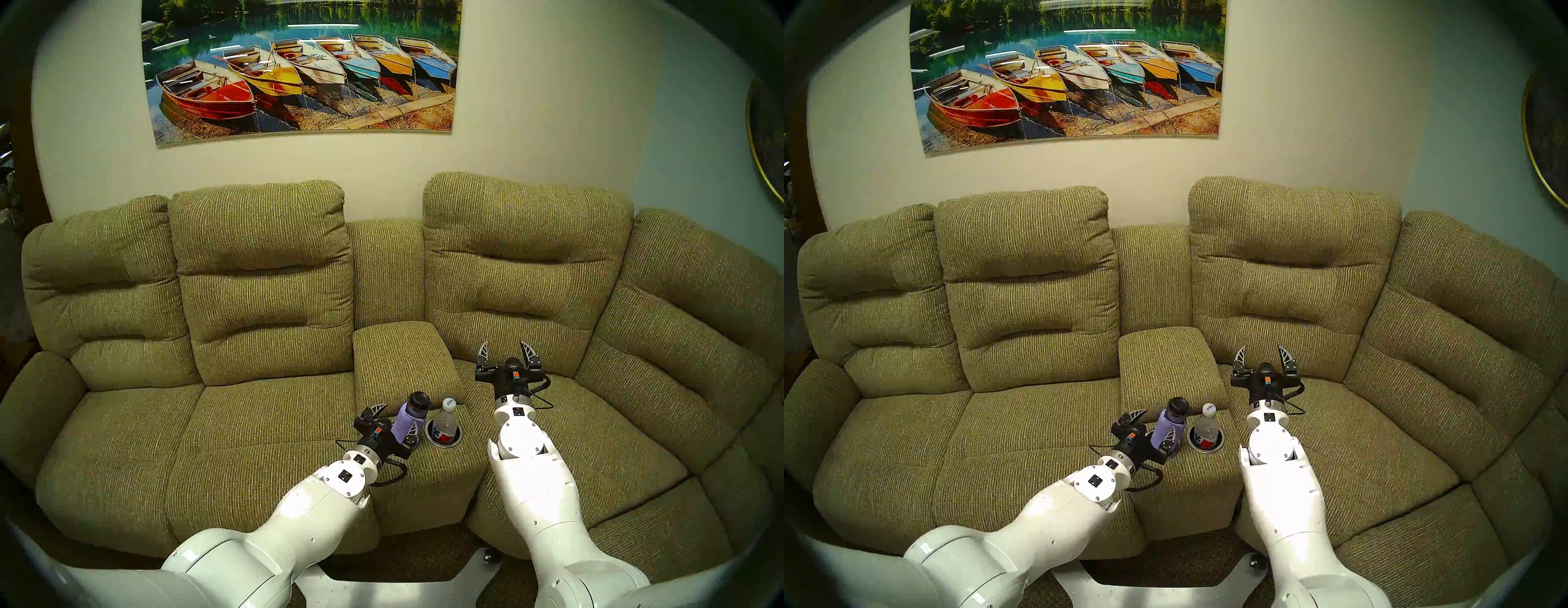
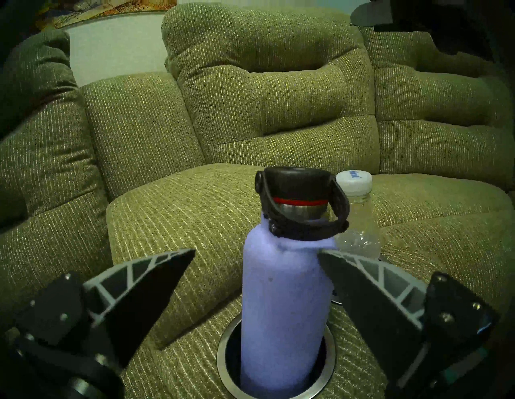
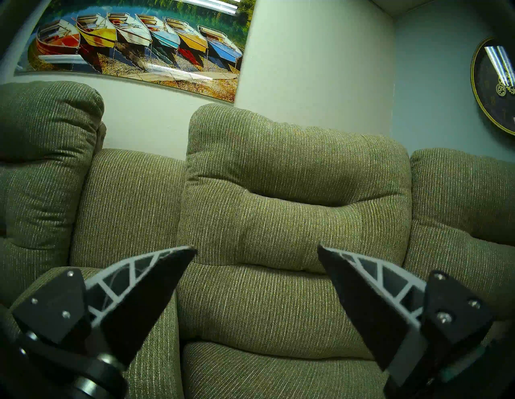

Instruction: Take bottles out of cup holder

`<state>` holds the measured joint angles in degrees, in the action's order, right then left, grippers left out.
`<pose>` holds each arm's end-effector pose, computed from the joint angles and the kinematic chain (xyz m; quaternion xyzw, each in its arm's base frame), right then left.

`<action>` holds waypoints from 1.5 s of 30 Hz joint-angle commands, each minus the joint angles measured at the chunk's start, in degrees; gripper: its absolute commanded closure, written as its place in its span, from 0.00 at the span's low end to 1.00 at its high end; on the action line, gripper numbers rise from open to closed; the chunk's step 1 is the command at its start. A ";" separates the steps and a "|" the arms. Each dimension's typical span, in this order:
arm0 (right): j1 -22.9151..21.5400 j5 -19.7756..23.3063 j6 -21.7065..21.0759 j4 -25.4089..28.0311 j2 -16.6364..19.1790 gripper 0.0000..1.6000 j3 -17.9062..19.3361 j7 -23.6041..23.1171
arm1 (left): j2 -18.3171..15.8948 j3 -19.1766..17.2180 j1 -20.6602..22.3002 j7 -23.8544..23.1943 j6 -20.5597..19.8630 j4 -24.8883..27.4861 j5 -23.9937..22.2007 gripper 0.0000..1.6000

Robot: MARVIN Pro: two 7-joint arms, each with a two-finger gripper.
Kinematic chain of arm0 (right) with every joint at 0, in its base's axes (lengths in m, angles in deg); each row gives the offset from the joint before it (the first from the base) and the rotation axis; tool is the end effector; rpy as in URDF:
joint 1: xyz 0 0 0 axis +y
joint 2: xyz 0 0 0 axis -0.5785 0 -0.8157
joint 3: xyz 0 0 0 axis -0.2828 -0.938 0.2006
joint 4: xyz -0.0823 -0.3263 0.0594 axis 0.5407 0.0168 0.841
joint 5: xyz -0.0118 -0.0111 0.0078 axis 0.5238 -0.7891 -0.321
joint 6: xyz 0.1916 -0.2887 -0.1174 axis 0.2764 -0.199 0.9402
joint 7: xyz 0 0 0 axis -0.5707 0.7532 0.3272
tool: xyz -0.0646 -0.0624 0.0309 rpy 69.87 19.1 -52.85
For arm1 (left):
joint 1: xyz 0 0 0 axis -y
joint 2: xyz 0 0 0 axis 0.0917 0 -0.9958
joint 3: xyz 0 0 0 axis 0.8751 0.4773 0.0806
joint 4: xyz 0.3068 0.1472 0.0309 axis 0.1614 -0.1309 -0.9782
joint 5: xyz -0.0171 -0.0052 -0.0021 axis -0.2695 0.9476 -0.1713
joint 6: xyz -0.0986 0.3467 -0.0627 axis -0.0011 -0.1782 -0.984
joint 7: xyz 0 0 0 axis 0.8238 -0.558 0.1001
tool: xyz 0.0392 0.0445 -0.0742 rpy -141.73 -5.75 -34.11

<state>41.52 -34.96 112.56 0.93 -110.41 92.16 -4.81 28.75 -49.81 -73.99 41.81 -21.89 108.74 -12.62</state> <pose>0.5296 -0.0397 -0.4418 0.6460 0.0179 0.7523 0.1281 0.4726 -0.1442 -0.5827 0.7421 -0.2410 0.6168 0.1035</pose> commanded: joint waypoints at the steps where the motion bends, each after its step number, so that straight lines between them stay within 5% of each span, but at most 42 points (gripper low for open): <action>1: -0.62 -0.01 0.19 1.03 0.07 0.00 -0.06 -0.06 | 2.06 0.14 3.36 0.88 1.81 -2.41 0.46 0.00; 12: -0.62 0.00 0.19 1.03 0.07 0.00 -0.06 -0.06 | 2.28 0.23 4.20 2.63 4.04 -4.09 1.16 0.00; 18: -0.62 0.00 0.18 1.04 0.07 0.00 -0.06 -0.06 | 1.28 0.15 2.96 3.22 5.01 -0.87 1.45 0.00; 30: -0.58 0.01 0.13 1.12 0.07 0.00 -0.06 -0.09 | -0.71 0.11 0.42 4.13 2.43 5.75 1.89 0.00; 45: -0.59 0.01 0.15 1.09 0.07 0.00 -0.06 -0.08 | -0.92 -0.19 1.14 4.75 1.63 5.07 1.92 0.00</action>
<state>41.53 -34.95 112.56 0.93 -110.41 92.16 -4.80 27.36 -49.71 -74.39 46.72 -21.00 113.44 -10.45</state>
